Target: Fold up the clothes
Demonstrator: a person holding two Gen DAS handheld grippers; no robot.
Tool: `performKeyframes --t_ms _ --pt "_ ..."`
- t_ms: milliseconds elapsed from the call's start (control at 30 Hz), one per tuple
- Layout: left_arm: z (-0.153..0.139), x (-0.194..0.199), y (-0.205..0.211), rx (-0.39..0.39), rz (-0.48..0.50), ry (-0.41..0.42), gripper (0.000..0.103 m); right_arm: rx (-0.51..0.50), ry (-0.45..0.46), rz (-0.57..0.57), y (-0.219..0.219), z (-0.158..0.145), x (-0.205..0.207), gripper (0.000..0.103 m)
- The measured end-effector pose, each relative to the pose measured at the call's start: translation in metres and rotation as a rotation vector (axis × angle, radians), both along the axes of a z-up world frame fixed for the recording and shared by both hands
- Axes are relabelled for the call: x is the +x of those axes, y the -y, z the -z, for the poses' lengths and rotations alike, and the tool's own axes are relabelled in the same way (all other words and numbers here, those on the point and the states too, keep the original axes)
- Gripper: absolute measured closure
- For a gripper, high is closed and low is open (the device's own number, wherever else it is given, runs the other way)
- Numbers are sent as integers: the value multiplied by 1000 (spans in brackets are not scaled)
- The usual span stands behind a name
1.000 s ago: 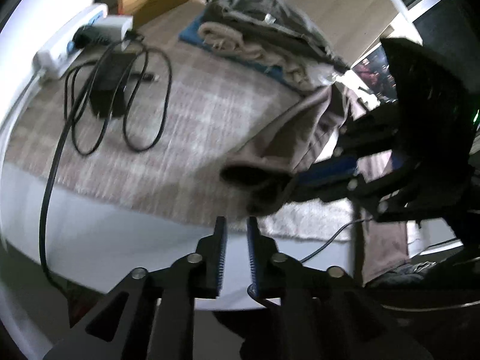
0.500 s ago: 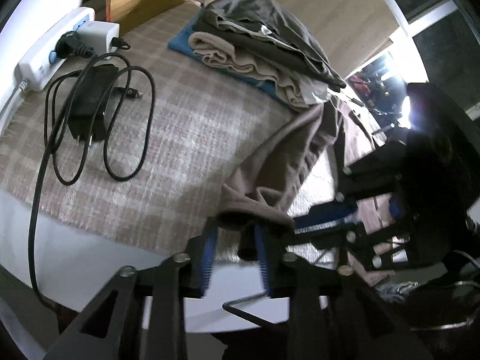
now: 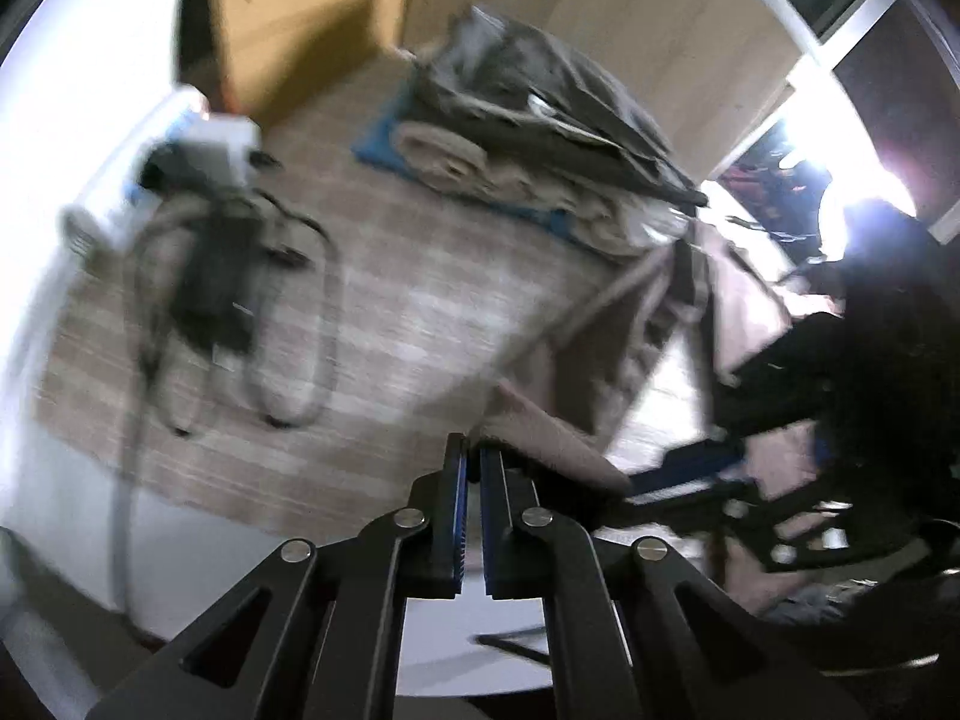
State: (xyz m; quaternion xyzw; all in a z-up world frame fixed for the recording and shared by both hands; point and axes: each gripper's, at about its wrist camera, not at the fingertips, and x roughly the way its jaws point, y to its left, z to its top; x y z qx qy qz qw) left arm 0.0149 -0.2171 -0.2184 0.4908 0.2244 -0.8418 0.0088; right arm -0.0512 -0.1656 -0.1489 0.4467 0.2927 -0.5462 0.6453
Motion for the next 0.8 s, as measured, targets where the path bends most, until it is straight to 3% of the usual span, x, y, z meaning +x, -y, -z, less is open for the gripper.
performKeyframes --t_ms 100,167,267,333,400,533,567,667,733,800 --pt "-11 1 0 -156 13 15 100 -11 72 -10 -1 -3 1 98" --pt "-10 1 5 -173 19 27 100 -30 115 -11 7 0 3 98" --pt "5 -5 13 -154 32 67 100 -7 104 11 20 18 5 98" --pt "14 -10 16 -146 43 87 100 -21 19 33 22 22 3 96" --pt "15 -14 18 -135 52 88 100 -1 11 32 24 30 -2 84" --pt "13 -16 21 -119 67 87 100 39 -71 32 40 51 -5 80" --pt "12 -16 21 -117 70 89 100 50 -82 30 44 55 -7 81" --pt "19 -18 21 -130 67 112 100 80 -74 26 44 62 -10 100" --pt "25 -19 22 -141 62 130 100 105 79 -29 36 57 -6 101" --pt "31 -20 23 -135 60 139 100 94 45 -65 26 49 3 100"
